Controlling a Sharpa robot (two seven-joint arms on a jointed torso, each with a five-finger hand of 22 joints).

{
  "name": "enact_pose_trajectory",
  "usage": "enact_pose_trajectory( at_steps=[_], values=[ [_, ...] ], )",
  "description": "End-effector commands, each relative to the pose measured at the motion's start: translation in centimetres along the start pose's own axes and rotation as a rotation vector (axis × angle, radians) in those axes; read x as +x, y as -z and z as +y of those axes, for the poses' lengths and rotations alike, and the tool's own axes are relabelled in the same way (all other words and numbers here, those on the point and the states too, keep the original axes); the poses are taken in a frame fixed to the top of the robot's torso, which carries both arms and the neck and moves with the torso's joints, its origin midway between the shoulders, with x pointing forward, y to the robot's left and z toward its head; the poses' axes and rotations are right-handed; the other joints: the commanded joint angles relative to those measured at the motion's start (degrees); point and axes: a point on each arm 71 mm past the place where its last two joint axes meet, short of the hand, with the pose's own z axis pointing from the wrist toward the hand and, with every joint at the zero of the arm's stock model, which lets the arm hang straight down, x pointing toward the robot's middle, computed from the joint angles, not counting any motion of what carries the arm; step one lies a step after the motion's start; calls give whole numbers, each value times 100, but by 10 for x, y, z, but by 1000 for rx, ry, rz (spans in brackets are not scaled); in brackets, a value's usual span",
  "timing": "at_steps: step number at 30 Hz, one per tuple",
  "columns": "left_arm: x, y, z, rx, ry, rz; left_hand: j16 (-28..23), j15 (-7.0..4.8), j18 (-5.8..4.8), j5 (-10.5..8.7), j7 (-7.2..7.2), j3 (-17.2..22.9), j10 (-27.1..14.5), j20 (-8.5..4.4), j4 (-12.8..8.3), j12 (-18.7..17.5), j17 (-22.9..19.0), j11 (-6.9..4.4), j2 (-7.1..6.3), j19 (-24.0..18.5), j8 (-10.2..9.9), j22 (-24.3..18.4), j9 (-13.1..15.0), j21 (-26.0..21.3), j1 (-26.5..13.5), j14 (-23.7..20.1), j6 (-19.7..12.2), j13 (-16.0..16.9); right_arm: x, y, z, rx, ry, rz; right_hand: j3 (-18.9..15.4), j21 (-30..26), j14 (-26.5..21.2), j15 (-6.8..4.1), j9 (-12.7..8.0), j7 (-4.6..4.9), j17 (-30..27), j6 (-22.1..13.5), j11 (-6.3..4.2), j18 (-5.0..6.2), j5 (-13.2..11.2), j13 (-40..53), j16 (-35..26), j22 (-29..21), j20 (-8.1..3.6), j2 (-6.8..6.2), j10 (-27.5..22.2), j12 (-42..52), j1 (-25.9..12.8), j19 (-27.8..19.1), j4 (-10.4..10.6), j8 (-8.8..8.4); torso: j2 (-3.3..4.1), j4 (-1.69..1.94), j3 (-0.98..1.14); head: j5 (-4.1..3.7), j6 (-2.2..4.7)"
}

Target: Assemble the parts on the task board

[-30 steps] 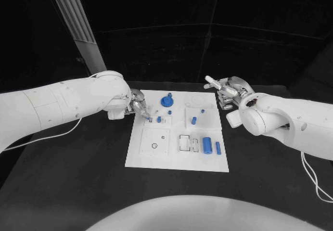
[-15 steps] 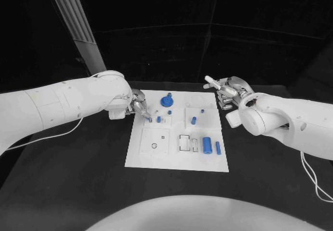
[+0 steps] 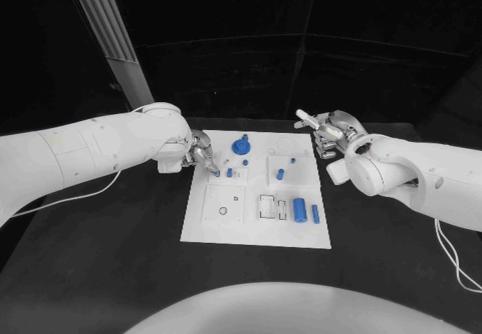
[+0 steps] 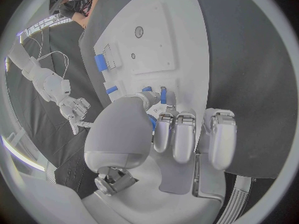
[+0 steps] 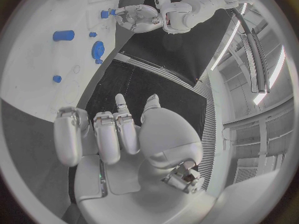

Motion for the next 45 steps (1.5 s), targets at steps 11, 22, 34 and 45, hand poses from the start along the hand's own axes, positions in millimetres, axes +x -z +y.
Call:
enact_pose_trajectory(
  at_steps=[11, 22, 34, 45],
  values=[
    [2, -2, -1, -22, -14, 18, 17, -28, -81, 10, -30, 17, 586, -35, -10, 13, 1509, -22, 49, 594, 35, 1508, 6, 23, 57, 585, -2, 1507, 1, 0, 2, -11, 2, 6, -43, 17, 596, 31, 9, 65, 1508, -34, 32, 58, -19, 1506, 14, 1251, 34, 33, 587, 15, 10, 106, -6, 32, 1, 0, -3, -5, -1],
    [1, -2, -1, -25, -13, 16, 17, -27, -81, 1, -28, 21, 586, -35, -9, 13, 1509, -20, 55, 594, 35, 1508, 7, 23, 59, 585, -6, 1507, 1, 0, 2, -10, 2, 5, -43, 17, 596, 31, 9, 65, 1508, -34, 32, 58, -19, 1506, 14, 1251, 34, 33, 587, 15, 10, 106, -6, 32, -3, -2, -2, -3, -1],
    [0, -3, 0, -28, -12, 16, 17, -26, -81, -9, -26, 23, 586, -35, -8, 13, 1509, -18, 59, 594, 35, 1508, 7, 23, 60, 585, -9, 1507, 1, 0, 2, -10, 2, 4, -43, 17, 596, 31, 9, 65, 1508, -34, 32, 58, -19, 1506, 14, 1251, 34, 33, 587, 15, 10, 106, -6, 32, 0, -2, -2, -20, -1],
    [0, -4, 0, -28, -15, 23, 17, -24, -81, -27, -22, 24, 586, -35, -5, 13, 1509, -14, 64, 594, 34, 1508, 8, 23, 62, 585, -16, 1507, 0, 0, 2, -9, 2, 4, -43, 17, 596, 31, 9, 65, 1508, -34, 32, 58, -19, 1506, 14, 1251, 34, 33, 587, 15, 10, 106, -6, 32, -1, 1, -1, -28, -1]
  ],
)
